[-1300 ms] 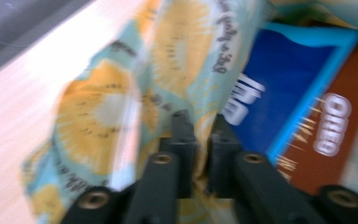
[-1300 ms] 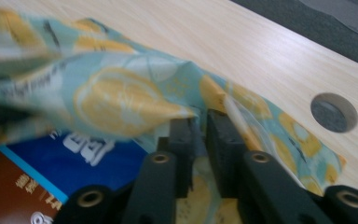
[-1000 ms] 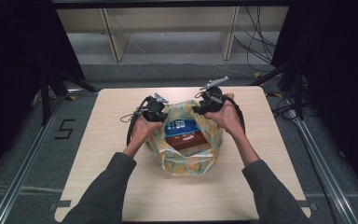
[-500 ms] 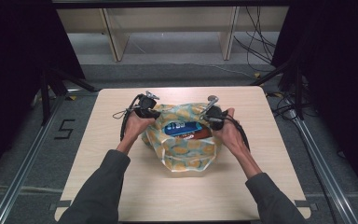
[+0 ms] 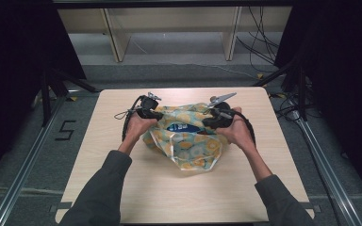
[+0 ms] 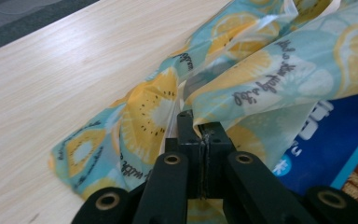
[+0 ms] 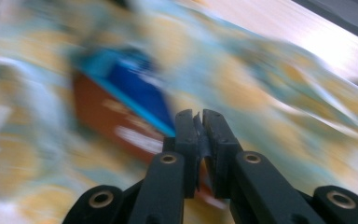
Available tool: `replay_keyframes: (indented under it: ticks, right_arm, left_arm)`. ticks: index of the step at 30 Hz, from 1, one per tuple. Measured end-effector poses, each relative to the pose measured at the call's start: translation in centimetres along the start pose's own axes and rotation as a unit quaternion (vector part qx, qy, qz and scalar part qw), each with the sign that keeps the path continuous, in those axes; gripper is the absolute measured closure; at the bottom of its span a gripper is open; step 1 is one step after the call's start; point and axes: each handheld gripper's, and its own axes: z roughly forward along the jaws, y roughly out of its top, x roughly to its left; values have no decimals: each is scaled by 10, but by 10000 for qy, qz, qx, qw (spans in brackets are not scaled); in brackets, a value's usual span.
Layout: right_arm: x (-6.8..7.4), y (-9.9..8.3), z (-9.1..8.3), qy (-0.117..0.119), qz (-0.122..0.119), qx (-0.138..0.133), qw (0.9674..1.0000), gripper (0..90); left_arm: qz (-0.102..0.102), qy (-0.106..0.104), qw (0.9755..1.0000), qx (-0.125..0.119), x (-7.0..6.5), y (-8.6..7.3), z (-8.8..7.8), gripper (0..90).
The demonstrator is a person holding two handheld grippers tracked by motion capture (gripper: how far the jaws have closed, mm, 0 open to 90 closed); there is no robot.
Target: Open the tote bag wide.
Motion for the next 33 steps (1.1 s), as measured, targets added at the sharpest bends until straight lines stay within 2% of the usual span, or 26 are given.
replay_keyframes:
  ticks: [1,3,4,5,6,9,10,11,12,13,14,15,18,19,20,21,23,25,26,27,28,29,30,31,32,33]
  right_arm:
    - [0,0,0,0,0,0,10000,854]
    - [23,4,7,389,-164,29,9991,854]
    - [45,5,19,818,-495,-96,9954,861]
    - [45,5,19,818,-495,-96,9954,861]
    - [63,6,27,1186,-679,17,9906,870]
    - [83,-1,38,1449,-787,179,9861,887]
    - [88,-5,42,1576,-825,284,9836,890]
    - [88,-5,42,1576,-825,284,9836,890]
    - [96,-15,46,1631,-871,493,9815,897]
    - [96,-15,46,1631,-871,493,9815,897]
    - [100,-20,49,1652,-953,569,9800,897]
    - [105,-31,55,1729,-1073,736,9763,898]
    - [108,-41,59,1794,-977,1003,9738,897]
    - [108,-41,59,1794,-977,1003,9738,897]
    - [105,-38,51,1827,-969,791,9752,895]
    - [104,-34,42,1822,-846,672,9773,890]
    - [93,-22,27,1649,-1026,172,9808,890]
    - [80,-10,13,1017,-1072,-19,9890,891]
    - [72,-6,10,768,-1122,-40,9907,898]
    - [72,-6,10,768,-1122,-40,9907,898]
    - [57,1,12,469,-1039,66,9935,900]
    - [57,1,12,469,-1039,66,9935,900]
    - [44,4,22,207,-983,303,9945,900]
    - [44,4,22,207,-983,303,9945,900]
    - [38,5,27,25,-980,497,9939,900]
    - [20,8,36,-340,-1021,644,9921,900]
  left_arm:
    - [0,0,10000,0,0,0,0,881]
    - [-3,9,10000,39,-1,0,1,882]
    - [-72,-83,9999,78,2,0,2,882]
    - [-72,-83,9999,78,2,0,2,882]
    - [-228,-123,9996,67,6,-2,3,882]
    - [-353,-160,9992,75,13,-4,2,882]
    - [-465,-163,9988,35,14,-5,3,881]
    - [-465,-163,9988,35,14,-5,3,882]
    - [-489,-186,9986,57,17,-5,2,882]
    - [-489,-186,9986,57,17,-5,2,882]
    - [-515,-195,9985,44,18,-6,3,882]
    - [-561,-227,9981,57,19,-5,5,881]
    - [-709,-232,9972,85,20,-6,9,875]
    - [-709,-232,9972,85,20,-6,9,870]
    - [-734,-250,9970,64,19,-6,10,863]
    - [-734,-250,9970,64,19,-6,10,861]
    - [-655,-303,9974,20,18,-5,5,862]
    - [-598,-313,9977,5,17,-4,2,868]
    - [-555,-305,9980,4,16,-4,0,870]
    - [-555,-305,9980,4,16,-4,0,871]
    - [-539,-301,9981,-25,16,-3,-2,872]
    - [-539,-301,9981,-25,16,-3,-2,872]
    - [-526,-283,9982,-57,14,-4,-3,872]
    - [-526,-283,9982,-57,14,-4,-3,872]
    - [-482,-306,9984,-41,14,-4,-4,872]
    - [-452,-322,9984,-65,14,-4,-6,871]
